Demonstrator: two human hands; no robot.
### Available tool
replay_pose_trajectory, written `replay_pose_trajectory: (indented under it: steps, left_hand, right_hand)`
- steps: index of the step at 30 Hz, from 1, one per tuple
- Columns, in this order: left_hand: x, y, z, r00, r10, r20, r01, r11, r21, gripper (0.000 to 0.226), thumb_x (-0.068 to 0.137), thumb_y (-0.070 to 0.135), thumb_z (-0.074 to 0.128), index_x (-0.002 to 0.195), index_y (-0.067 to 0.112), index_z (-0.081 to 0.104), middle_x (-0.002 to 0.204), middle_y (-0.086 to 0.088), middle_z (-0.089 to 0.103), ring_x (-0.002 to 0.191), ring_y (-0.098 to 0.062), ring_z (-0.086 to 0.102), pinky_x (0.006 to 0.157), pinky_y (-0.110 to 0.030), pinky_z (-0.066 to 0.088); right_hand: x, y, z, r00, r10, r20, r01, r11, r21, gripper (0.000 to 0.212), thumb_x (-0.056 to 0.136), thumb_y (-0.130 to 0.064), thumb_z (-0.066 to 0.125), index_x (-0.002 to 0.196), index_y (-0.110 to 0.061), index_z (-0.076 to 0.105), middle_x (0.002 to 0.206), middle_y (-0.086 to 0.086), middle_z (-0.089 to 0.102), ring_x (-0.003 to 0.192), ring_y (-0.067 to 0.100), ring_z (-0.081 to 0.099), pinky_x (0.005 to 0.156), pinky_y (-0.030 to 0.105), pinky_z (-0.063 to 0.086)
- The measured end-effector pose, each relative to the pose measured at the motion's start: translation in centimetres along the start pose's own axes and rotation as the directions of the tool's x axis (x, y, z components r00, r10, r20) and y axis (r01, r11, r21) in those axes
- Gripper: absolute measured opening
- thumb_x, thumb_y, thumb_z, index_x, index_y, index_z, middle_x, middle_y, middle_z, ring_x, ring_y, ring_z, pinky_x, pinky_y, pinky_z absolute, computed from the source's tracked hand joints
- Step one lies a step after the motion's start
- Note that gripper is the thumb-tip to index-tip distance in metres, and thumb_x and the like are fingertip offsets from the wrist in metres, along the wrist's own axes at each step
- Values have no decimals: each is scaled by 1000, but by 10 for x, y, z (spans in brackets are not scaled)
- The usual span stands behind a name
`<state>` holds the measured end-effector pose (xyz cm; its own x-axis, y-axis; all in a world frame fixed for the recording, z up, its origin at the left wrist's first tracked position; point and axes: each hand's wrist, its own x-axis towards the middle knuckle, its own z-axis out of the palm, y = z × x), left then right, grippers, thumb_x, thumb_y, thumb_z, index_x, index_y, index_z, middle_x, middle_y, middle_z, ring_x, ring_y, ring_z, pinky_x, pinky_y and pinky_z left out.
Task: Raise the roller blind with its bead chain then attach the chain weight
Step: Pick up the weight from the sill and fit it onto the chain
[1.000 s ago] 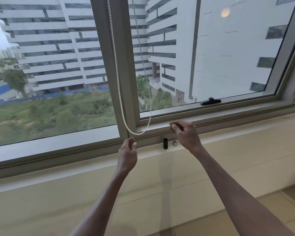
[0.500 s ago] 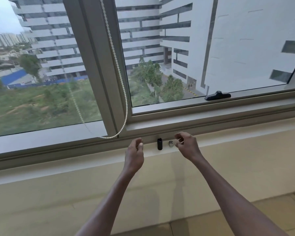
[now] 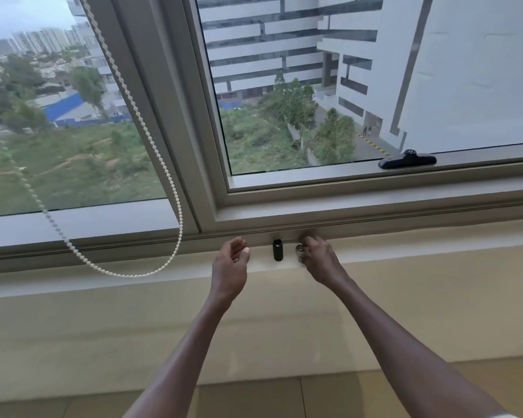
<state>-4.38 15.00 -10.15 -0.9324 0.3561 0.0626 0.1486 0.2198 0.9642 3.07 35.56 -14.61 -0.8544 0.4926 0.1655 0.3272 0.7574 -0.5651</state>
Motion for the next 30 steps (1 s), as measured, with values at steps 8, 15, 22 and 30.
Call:
replay_pose_trajectory:
  steps: [8, 15, 22, 30]
  left_hand:
    - [-7, -1, -14, 999, -35, 13, 36, 999, -26, 36, 96, 12, 60, 130, 3, 53, 123, -7, 65, 113, -14, 62, 96, -21, 44]
    - [-13, 2, -31, 997, -65, 31, 67, 993, -96, 37, 95, 10, 62, 130, 3, 52, 123, -7, 65, 111, -12, 62, 88, -15, 47]
    - [-25, -5, -55, 992, -119, 48, 127, 966, -225, 33, 91, 12, 67, 122, 8, 57, 120, -6, 67, 105, -6, 65, 86, -15, 48]
    - [-44, 8, -73, 994, 60, -93, -73, 988, -137, 75, 78, 27, 82, 139, 12, 41, 129, -2, 57, 118, -12, 56, 98, -26, 45]
  right_hand:
    - [1, 0, 9, 993, 53, -108, -44, 995, 88, 15, 84, -4, 63, 98, -2, 67, 96, 19, 70, 91, 37, 61, 72, 37, 48]
    - [-6, -22, -6, 954, 216, -206, -128, 920, 370, 20, 86, -14, 69, 103, -6, 67, 94, 9, 72, 86, 22, 66, 79, 32, 53]
    - [-18, -83, -37, 942, 190, -277, -1, 826, 563, 21, 85, -17, 71, 105, -11, 67, 87, 2, 71, 84, 19, 69, 78, 35, 57]
    - [-36, -146, -56, 949, 26, -314, 200, 721, 664, 25, 86, -17, 74, 110, -15, 70, 101, 8, 70, 79, 14, 67, 72, 27, 54]
